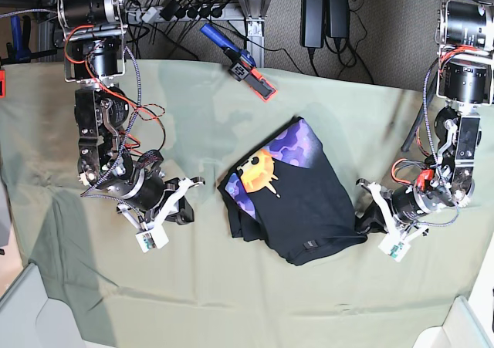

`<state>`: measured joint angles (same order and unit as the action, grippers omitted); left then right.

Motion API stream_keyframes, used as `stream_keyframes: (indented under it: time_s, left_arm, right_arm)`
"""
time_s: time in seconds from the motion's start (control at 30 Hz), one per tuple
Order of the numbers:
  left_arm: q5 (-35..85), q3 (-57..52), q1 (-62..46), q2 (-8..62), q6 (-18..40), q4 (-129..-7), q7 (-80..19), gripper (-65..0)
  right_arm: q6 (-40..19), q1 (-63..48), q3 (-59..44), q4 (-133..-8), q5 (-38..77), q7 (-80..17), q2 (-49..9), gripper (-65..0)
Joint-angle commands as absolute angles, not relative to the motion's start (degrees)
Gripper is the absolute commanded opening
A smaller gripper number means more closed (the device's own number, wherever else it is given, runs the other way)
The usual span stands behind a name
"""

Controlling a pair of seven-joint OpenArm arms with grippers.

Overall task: Fold the T-shirt properly
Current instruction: 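Rotate the folded shirt with both grippers so the print faces up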

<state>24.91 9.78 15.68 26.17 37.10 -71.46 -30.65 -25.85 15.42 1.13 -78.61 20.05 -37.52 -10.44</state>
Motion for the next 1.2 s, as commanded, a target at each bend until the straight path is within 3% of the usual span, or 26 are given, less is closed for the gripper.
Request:
stream_keyframes:
  time_s: [0.0, 0.07, 0.17, 0.23, 0.43, 0.67, 0.8, 0.83, 0.97, 1.17]
  left_arm:
    - [26.59, 9.34, 17.28, 26.83, 38.41, -72.4, -29.36, -64.8]
    - [27.53, 9.34, 17.28, 26.81, 38.44, -72.4, -29.36, -58.9]
    - [27.62, 9.34, 17.28, 26.85, 38.35, -72.38, -29.41, -36.6]
    - [27.59, 9.34, 17.28, 26.85, 36.47, -72.38, -29.98, -29.8]
    - [28.4, 7.31, 16.93, 27.05, 34.3, -72.44, -32.36, -29.8]
    - [39.46, 5.69, 16.4, 27.2, 39.94, -72.47, -40.73, -29.8]
    - [41.19, 5.69, 13.98, 27.49, 40.0, -72.47, -40.97, -30.2]
    - [41.17, 5.69, 13.21, 27.49, 40.0, -72.47, -40.93, -32.3]
    - [41.12, 5.69, 10.87, 27.46, 40.0, -72.47, -39.11, -55.0]
    - [40.82, 5.69, 10.15, 27.16, 40.0, -72.4, -36.14, -63.3]
  right_arm:
    - [-29.8, 16.78, 0.82, -79.37, 20.78, -36.01, -10.59, -65.0]
    - [-29.8, 16.78, 0.82, -79.37, 20.78, -36.01, -10.59, -65.0]
    - [-29.8, 16.69, 0.82, -79.37, 20.78, -36.01, -10.61, -65.0]
    - [-29.8, 16.67, 0.82, -79.37, 20.78, -36.01, -10.61, -65.0]
    - [-29.82, 16.82, 0.82, -79.37, 20.69, -34.54, -10.61, -65.0]
    - [-29.8, 18.7, 0.82, -79.26, 20.36, -34.09, -10.55, -65.0]
    - [-29.8, 20.01, 0.86, -79.15, 20.34, -34.06, -9.04, -65.0]
    - [-29.82, 20.18, 0.86, -78.89, 20.34, -34.06, -8.4, -65.0]
    - [-29.82, 21.58, 0.89, -74.26, 20.12, -33.61, -5.72, -65.0]
    - [-29.85, 22.83, 0.89, -66.26, 19.68, -32.8, -3.44, -65.0]
